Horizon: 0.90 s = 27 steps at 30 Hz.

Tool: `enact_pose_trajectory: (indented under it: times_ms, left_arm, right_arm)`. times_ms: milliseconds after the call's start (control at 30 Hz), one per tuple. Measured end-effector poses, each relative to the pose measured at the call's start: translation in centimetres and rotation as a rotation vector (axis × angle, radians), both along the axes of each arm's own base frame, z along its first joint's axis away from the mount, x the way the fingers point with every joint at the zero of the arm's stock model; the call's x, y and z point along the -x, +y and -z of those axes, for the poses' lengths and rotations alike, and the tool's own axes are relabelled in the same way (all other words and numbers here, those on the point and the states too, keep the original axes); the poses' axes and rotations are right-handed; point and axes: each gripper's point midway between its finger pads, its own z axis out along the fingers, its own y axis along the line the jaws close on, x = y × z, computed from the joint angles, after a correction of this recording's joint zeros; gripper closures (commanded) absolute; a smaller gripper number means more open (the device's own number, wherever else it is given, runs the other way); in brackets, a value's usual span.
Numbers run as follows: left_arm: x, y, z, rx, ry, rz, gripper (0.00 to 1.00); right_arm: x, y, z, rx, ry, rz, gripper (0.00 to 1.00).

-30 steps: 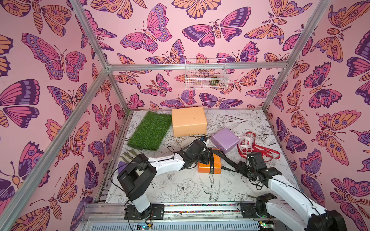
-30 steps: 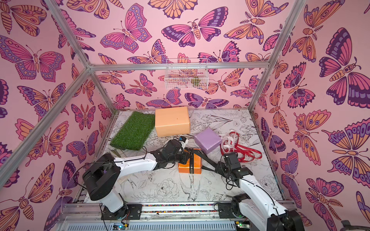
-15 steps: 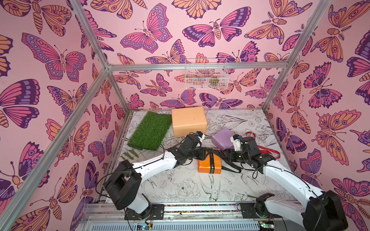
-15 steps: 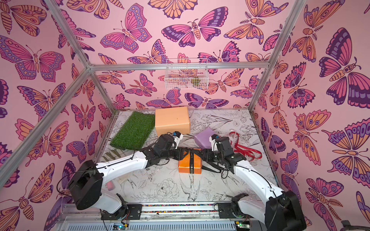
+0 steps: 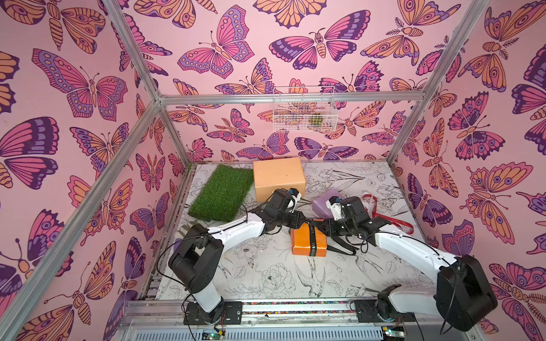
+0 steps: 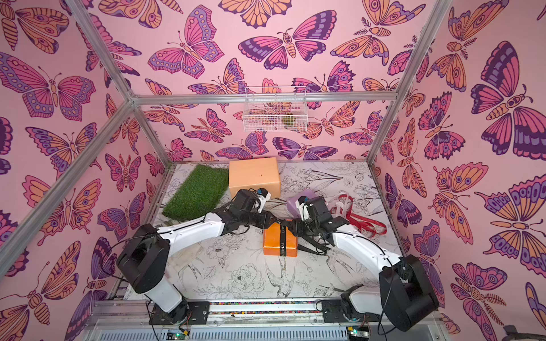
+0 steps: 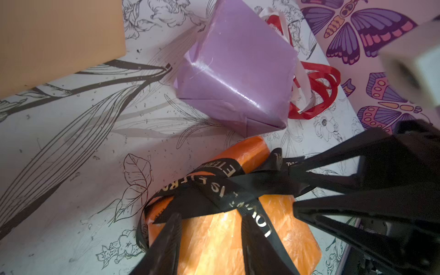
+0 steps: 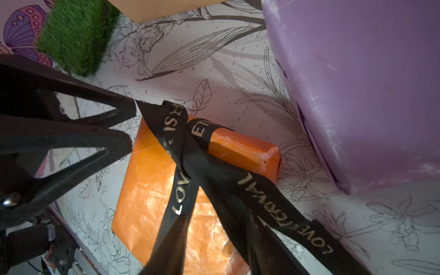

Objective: Untie the ribbon bows on the gift boxes
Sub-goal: Untie the ribbon from the gift box.

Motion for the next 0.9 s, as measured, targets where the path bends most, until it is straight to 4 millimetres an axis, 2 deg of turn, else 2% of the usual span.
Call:
enact_pose_trajectory:
  times_ms: [133,233,400,467,533,633,667,700,733,833,900]
  left_arm:
    - [0.2,0.1,0.3,-0.007,0.013,0.002,0.55]
    - [0.3,0.1,0.0,0.002,0.017,0.004,0.56]
    - [0.9,0.2,-1.4,0.036,0.013,-0.004,0.56]
    - [1.3,0.0,-2.1,0.049,0.007,0.0,0.56]
    - [1.9,-0.6,-2.4,0.06,0.006,0.015,0.57]
    - [3.1,-1.7,-1.9,0.064,0.037,0.045,0.58]
    - [3.5,-2.0,-1.6,0.065,0.053,0.053,0.58]
    - [3.8,-2.3,-1.1,0.062,0.07,0.056,0.58]
    - [4.0,-2.5,-0.7,0.058,0.083,0.061,0.58]
    - [4.7,-2.7,0.4,0.048,0.116,0.067,0.58]
    - [5.2,-2.7,0.9,0.043,0.133,0.068,0.59]
  right_arm:
    - [0.5,0.0,0.0,0.024,-0.003,-0.009,0.47]
    - [0.6,-0.1,0.2,0.039,-0.007,-0.012,0.55]
    - [0.4,-0.3,0.5,0.057,-0.008,-0.003,0.91]
    - [0.4,-0.4,0.6,0.06,-0.003,0.002,1.0]
    - [0.4,-0.5,0.6,0.064,-0.004,0.007,1.0]
    - [0.5,-0.8,0.2,0.069,-0.018,0.014,0.99]
    - [0.5,-0.9,0.0,0.069,-0.026,0.017,0.87]
    - [0.6,-1.0,-0.3,0.067,-0.033,0.02,0.71]
    - [0.6,-1.0,-0.4,0.065,-0.037,0.02,0.63]
    - [0.6,-1.0,-0.2,0.068,-0.034,0.017,0.54]
    - [0.6,-1.0,0.3,0.073,-0.022,0.016,0.53]
